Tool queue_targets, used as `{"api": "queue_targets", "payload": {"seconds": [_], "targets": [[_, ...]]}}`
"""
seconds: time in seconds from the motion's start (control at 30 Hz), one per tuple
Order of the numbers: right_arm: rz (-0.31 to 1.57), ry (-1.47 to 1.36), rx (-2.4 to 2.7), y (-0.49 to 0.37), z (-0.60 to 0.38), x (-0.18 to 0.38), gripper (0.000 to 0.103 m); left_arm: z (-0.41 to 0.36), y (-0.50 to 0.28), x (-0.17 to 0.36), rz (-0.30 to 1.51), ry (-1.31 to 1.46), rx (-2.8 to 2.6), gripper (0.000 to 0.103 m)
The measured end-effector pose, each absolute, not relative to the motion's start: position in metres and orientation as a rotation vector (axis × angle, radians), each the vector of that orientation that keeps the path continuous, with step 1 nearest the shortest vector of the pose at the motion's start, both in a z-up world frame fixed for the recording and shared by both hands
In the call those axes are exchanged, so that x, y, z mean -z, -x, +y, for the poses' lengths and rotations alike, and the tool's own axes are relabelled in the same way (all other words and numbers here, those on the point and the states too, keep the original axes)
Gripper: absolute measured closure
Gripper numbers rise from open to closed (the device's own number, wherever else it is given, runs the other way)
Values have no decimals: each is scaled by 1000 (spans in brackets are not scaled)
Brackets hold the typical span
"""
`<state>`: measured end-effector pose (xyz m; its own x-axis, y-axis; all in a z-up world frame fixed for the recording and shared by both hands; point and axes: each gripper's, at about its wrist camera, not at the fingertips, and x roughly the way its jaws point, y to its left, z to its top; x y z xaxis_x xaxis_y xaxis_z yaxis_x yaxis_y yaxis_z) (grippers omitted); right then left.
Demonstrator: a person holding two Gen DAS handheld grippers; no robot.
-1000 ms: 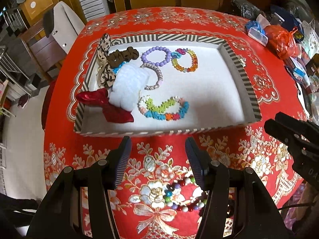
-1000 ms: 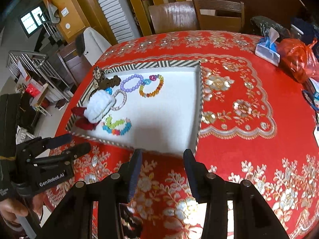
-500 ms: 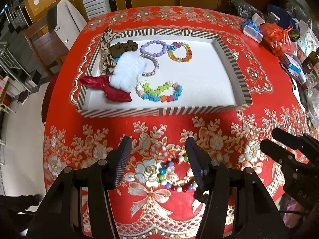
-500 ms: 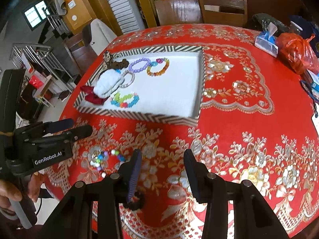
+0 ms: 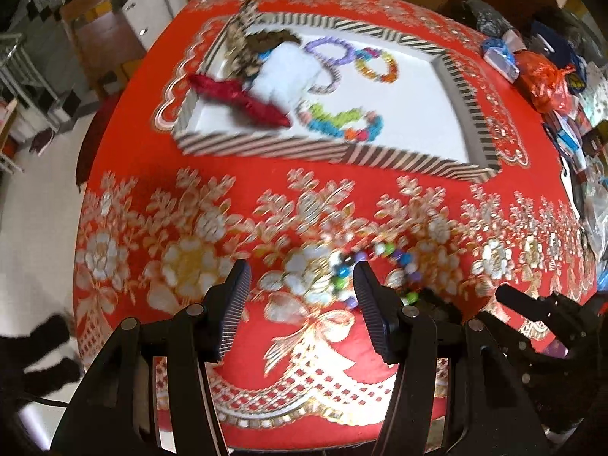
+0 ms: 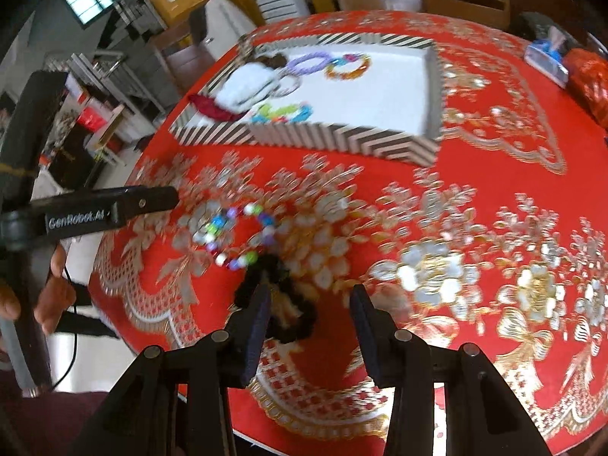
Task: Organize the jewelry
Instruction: 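Grasp the multicolour round-bead bracelet with the left tool while the right tool grasps the black scrunchie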
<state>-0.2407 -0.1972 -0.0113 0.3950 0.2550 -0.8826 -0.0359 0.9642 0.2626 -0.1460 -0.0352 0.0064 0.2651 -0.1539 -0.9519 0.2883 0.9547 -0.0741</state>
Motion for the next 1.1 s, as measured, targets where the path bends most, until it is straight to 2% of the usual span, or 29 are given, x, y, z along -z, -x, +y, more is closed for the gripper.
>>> {"api": "queue_targets", "payload": {"seconds": [0.23,0.3,0.43,0.83,0.9,0.93,1.1], "targets": [[1183,-146,-225,234,-176,38,81,-26,147,12,1334,-86,303,47],[1170,-107,-217,235,-175,42,94,-28,149,17,1343,-93,316,47],[1179,-103,-181,238,-189,41,95,-36,150,25,1356,-118,334,43],[1190,-190,-134,244,-221,40,95,-70,148,44,1320,-202,382,44],[1189,-200,-139,243,-220,39,95,-74,150,43,1271,-236,396,74],[1188,-202,-142,245,-220,40,95,-76,150,43,1260,-258,401,93],[1160,-202,-157,240,-218,32,95,-67,142,40,1310,-151,436,96]]}}
